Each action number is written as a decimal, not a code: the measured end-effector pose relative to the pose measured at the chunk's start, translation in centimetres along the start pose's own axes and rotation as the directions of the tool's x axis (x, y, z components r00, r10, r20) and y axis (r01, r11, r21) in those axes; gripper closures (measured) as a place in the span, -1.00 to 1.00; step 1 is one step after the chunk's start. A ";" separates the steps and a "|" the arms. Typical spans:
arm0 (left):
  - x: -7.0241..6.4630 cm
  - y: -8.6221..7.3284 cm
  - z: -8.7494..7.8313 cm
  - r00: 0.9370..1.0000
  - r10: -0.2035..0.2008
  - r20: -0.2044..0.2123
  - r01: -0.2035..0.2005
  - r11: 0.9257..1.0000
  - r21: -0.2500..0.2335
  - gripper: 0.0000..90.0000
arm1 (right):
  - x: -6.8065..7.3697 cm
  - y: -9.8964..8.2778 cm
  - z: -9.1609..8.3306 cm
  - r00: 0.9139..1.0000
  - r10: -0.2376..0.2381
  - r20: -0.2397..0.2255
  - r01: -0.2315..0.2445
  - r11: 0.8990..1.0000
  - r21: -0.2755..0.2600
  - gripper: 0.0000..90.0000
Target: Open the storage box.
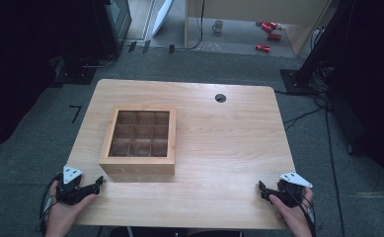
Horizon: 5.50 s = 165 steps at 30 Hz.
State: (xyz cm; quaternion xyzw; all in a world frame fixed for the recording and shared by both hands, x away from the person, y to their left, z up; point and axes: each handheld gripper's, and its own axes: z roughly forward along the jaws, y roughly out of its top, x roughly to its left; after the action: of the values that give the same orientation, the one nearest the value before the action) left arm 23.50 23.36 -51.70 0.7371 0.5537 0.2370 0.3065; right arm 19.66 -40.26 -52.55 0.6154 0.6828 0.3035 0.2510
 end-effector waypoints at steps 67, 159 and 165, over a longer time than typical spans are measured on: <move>-2.7 4.1 -2.0 0.976 0.031 0.214 0.002 0.988 -0.153 0.02 | 18.9 10.0 1.6 0.934 -0.176 -0.310 0.123 0.975 -0.185 -0.56; -1.7 0.6 0.1 0.993 0.044 0.113 -0.047 0.999 0.025 -0.66 | 24.5 16.6 1.1 0.835 -0.411 -0.367 0.261 0.881 -0.394 -0.71; -2.0 0.5 0.2 0.994 0.067 0.090 -0.069 0.997 0.019 -0.66 | 24.1 18.9 0.9 0.835 -0.396 -0.381 0.231 0.882 -0.411 -0.71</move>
State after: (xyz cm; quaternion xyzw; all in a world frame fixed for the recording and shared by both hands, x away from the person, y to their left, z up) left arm 23.41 21.31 -51.52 0.7687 0.5165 0.2080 0.3147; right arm 30.53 -15.18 -38.78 0.3505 0.7502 0.5085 0.2360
